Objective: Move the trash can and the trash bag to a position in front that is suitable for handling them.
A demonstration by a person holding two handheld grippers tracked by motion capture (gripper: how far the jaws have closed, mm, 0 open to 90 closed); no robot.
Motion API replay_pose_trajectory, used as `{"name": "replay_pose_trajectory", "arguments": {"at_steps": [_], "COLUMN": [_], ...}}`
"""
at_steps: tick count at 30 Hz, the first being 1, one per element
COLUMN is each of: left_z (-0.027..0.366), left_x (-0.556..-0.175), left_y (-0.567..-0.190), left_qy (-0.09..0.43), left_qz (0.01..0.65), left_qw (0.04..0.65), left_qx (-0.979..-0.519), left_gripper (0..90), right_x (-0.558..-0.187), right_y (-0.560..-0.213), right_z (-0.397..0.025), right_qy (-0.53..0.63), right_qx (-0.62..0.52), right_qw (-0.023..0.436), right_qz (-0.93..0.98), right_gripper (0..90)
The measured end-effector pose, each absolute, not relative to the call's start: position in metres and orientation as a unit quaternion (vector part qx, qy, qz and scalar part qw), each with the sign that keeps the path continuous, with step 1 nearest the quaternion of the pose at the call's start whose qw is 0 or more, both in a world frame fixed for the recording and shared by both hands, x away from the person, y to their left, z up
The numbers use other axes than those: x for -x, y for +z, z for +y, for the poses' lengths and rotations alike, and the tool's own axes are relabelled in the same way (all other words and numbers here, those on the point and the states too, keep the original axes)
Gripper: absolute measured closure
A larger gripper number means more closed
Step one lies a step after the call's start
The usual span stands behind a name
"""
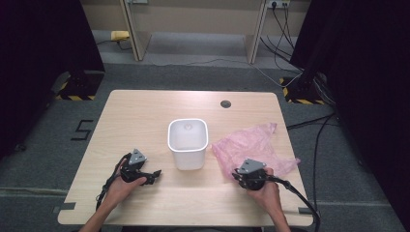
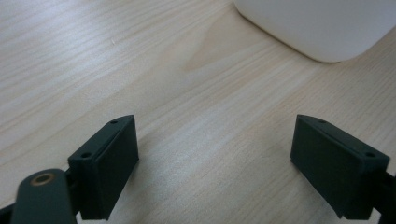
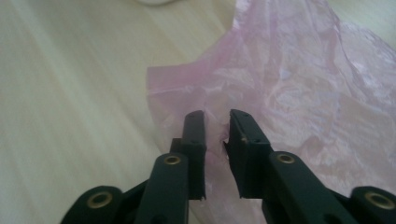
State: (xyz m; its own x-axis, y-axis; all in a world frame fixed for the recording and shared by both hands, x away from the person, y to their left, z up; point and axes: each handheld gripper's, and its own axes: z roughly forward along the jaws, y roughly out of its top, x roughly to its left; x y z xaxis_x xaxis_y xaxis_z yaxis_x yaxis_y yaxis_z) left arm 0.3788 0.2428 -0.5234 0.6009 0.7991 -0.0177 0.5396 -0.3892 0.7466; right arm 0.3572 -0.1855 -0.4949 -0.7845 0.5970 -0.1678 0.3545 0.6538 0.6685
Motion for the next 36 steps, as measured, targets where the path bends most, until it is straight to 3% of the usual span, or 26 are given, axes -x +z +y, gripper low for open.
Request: {"name": "replay_pose_trajectory", "arguments": {"at_steps": [3,9,13,18,26,32,36], "left_z": [0.243,0.242,0.241,0.241,0.240,0.240,0.240], "left_x": [-0.379,-0.380,-0.380,-0.380,-0.380,-0.379,-0.380], "left_y": [-0.523,-0.523,-0.523,-0.523,-0.523,-0.523,-0.523], "left_qy": [0.175,0.175,0.175,0.174,0.174,0.173,0.172], "left_qz": [0.411,0.409,0.408,0.407,0.406,0.405,0.404], "left_qw": [0.370,0.370,0.370,0.370,0.370,0.370,0.371], "left_qx": [-0.815,-0.816,-0.816,-0.817,-0.817,-0.818,-0.818], "left_gripper": [14.3,14.1,14.2,14.2,14.2,14.1,14.1], "right_x": [-0.357,-0.362,-0.377,-0.384,-0.368,-0.365,-0.369], "right_y": [-0.488,-0.469,-0.481,-0.503,-0.501,-0.489,-0.473], "right_z": [-0.202,-0.188,-0.169,-0.155,-0.174,-0.200,-0.223], "right_qy": [0.343,0.414,0.382,0.314,0.316,0.365,0.396], "right_qx": [-0.350,-0.382,-0.425,-0.354,-0.240,-0.243,-0.355], "right_qw": [0.194,0.177,0.165,0.169,0.156,0.153,0.181], "right_qz": [0.850,0.807,0.804,0.865,0.905,0.886,0.828], "right_gripper": [53.0,44.8,45.4,64.2,66.8,49.2,38.4]}}
